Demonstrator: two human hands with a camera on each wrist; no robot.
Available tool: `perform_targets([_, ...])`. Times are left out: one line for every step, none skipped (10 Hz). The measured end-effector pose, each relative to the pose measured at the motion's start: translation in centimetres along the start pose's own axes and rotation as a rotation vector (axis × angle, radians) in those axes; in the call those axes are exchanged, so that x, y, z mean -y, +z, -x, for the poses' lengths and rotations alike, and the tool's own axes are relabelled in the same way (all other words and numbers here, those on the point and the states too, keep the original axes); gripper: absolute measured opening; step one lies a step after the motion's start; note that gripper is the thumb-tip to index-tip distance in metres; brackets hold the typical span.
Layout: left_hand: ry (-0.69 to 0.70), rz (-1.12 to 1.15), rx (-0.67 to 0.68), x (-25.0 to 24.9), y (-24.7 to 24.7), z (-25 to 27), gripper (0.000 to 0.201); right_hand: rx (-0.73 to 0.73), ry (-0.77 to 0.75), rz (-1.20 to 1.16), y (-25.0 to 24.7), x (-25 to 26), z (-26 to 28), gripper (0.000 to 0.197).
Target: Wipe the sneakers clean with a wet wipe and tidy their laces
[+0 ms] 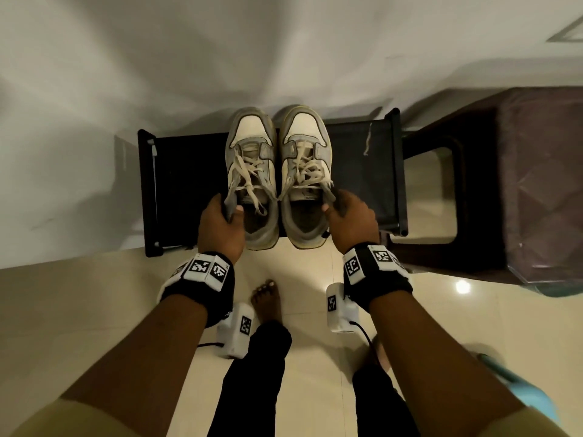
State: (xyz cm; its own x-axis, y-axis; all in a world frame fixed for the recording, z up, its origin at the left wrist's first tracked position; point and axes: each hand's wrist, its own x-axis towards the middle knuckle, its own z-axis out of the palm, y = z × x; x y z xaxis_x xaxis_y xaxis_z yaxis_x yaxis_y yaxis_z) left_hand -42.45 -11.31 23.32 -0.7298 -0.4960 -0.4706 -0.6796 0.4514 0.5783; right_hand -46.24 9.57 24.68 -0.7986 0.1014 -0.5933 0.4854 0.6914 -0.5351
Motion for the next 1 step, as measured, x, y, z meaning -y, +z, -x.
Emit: perform_targets([0.086, -0.018, -0.093, -1.68, 0.32, 2.79, 0.046, -0.055, 0.011, -0.028, -1.16, -0.07, 1.41, 0.048])
